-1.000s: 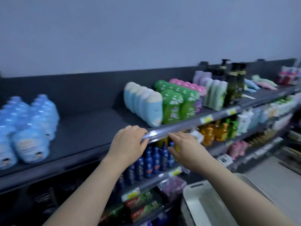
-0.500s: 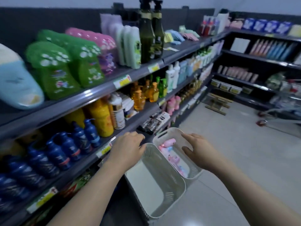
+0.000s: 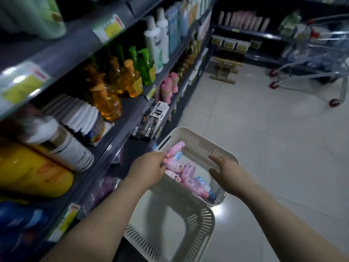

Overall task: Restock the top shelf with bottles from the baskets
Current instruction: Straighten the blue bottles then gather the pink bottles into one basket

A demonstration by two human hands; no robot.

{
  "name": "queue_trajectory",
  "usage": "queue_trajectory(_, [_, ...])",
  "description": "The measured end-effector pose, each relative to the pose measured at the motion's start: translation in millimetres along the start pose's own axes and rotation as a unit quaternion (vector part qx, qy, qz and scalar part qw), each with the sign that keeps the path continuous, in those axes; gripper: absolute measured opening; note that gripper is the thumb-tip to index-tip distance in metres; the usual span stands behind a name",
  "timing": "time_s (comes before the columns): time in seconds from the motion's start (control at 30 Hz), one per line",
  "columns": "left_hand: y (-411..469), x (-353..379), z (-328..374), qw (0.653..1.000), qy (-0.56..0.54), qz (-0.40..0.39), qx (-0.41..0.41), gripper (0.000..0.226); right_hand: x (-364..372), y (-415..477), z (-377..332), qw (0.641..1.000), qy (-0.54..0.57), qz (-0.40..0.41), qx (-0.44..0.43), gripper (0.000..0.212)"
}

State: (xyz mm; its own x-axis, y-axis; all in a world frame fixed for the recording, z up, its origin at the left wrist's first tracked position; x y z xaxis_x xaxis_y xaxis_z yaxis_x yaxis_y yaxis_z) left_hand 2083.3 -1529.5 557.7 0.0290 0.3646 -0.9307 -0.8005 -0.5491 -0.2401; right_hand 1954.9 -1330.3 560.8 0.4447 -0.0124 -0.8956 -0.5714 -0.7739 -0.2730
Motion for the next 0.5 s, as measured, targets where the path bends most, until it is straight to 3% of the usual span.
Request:
queue_trajectory(0.33, [133.6,131.7,-11.7,0.991,0.01,-0.13,-0.013,0.025,107.1,91.7,79.2,0.996,0.04,-0.049,0.059,0.049])
queue_trajectory(0.5, [182.9,197.7,-18.8,0.986,0.014,-0.162,-0.043,0.042,153.2,133.6,123.6,0.993,0.036,-0.095,0.06,0.05])
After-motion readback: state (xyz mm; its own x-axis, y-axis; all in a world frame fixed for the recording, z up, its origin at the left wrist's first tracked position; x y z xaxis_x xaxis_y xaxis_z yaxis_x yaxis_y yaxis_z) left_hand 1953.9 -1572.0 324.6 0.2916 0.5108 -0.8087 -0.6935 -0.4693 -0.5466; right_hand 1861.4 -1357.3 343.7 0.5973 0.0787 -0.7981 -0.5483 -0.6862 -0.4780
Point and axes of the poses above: each hand's wrist, its own y-axis towards the middle knuckle, its own x-axis out of the palm, z = x × y, the point moved 2 cm from there along y, towards the middle knuckle, and after that the axes turned 9 degrees about -x, right-handed, at the moved point
